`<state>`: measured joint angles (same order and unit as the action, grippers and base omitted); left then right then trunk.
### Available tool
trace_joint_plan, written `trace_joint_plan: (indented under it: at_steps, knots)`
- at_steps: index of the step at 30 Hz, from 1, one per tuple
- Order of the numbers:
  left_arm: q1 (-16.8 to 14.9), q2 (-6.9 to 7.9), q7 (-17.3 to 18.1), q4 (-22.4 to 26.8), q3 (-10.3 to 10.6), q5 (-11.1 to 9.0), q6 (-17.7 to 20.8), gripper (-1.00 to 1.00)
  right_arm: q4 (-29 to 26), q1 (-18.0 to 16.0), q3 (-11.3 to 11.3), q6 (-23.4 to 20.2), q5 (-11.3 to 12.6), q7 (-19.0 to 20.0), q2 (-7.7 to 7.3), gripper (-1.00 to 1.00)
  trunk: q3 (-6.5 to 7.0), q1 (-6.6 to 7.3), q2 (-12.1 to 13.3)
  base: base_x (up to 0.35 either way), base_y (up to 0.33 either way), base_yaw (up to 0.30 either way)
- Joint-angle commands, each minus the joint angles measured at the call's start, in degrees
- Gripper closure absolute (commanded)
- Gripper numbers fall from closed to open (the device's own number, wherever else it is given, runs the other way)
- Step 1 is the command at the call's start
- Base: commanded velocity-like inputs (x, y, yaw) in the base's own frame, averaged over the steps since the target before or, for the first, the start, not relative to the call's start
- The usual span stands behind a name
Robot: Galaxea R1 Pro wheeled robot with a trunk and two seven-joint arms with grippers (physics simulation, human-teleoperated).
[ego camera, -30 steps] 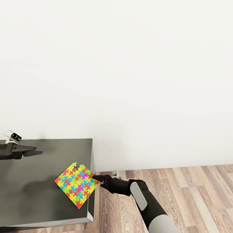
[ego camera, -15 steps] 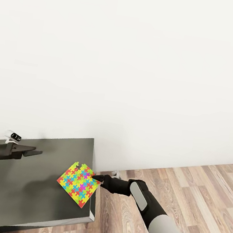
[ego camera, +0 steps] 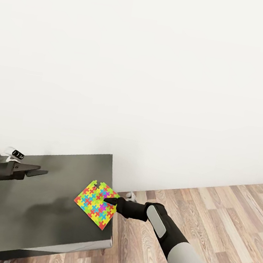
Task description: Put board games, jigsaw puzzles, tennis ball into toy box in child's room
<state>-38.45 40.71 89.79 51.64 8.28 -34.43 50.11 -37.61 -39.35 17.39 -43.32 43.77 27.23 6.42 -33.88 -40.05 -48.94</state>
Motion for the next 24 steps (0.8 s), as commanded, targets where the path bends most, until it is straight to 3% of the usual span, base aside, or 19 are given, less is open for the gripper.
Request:
trace_joint_plan:
  at_steps: [1, 4, 24]
  knots:
    - [-0.1, 0.08, 0.2, 0.0, 0.2, -0.2, 0.6, -1.0, 0.0, 0.0, 0.0, -0.2, 0.0, 0.1, 0.0, 1.0, -0.05, -0.01, 0.0, -0.005, 0.008, 0.0]
    - [0.0, 0.08, 0.2, 0.0, 0.2, -0.2, 0.8, -1.0, 0.0, 0.0, 0.0, -0.2, 0.0, 0.1, 0.01, 1.0, -0.05, -0.01, 0.0, -0.002, 0.003, 0.0]
    - [-0.1, 0.08, 0.2, 0.0, -0.1, -0.2, 0.9, -1.0, -0.6, 0.1, 0.0, 1.3, 0.0, 0.1, -0.29, 1.0, 3.54, 4.38, 8.0, 0.0, 0.0, 0.0]
